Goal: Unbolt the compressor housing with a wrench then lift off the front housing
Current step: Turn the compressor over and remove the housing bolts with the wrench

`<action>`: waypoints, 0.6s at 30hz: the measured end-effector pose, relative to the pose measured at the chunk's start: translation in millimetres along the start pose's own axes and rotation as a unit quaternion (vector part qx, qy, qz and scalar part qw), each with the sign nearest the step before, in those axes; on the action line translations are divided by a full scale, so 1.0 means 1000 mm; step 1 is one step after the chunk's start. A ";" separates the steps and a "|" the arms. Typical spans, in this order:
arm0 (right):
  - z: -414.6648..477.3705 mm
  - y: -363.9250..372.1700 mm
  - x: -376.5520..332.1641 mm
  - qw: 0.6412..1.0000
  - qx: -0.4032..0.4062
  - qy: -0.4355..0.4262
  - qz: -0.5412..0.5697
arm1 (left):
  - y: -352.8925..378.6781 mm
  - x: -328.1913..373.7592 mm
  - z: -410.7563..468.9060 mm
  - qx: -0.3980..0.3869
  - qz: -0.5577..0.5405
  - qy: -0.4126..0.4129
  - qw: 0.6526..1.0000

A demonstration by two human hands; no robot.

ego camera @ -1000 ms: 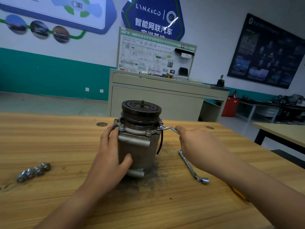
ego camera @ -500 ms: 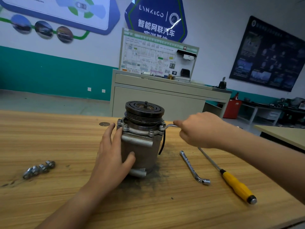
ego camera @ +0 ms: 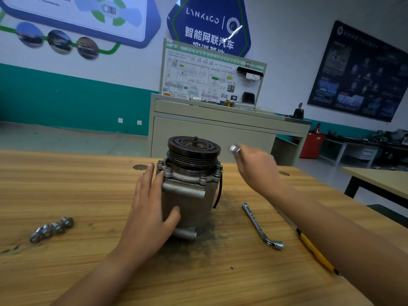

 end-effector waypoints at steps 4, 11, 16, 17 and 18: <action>-0.034 -0.027 -0.010 0.996 0.026 0.072 0.048 | 0.000 0.001 -0.001 0.005 -0.004 0.005 1.000; -0.050 -0.029 -0.034 0.970 -0.203 0.071 -0.114 | -0.001 0.000 -0.002 0.002 -0.004 0.005 1.000; -0.042 -0.028 -0.046 0.943 -0.252 0.008 -0.219 | -0.001 0.000 -0.002 -0.004 -0.012 0.007 1.000; -0.040 -0.029 -0.048 0.935 -0.258 -0.023 -0.244 | -0.001 0.001 -0.002 -0.005 -0.014 0.007 1.000; -0.036 -0.031 -0.047 0.926 -0.263 -0.060 -0.264 | -0.001 0.001 -0.001 -0.007 -0.015 0.008 1.000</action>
Point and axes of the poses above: each hand's wrist, its own z-axis towards the middle knuckle, its own y-axis out of the palm, x = y × z, the point moved 2 cm from there along z, towards the middle knuckle, and after that the axes turned 11 degrees about z, right-handed, at the moved point
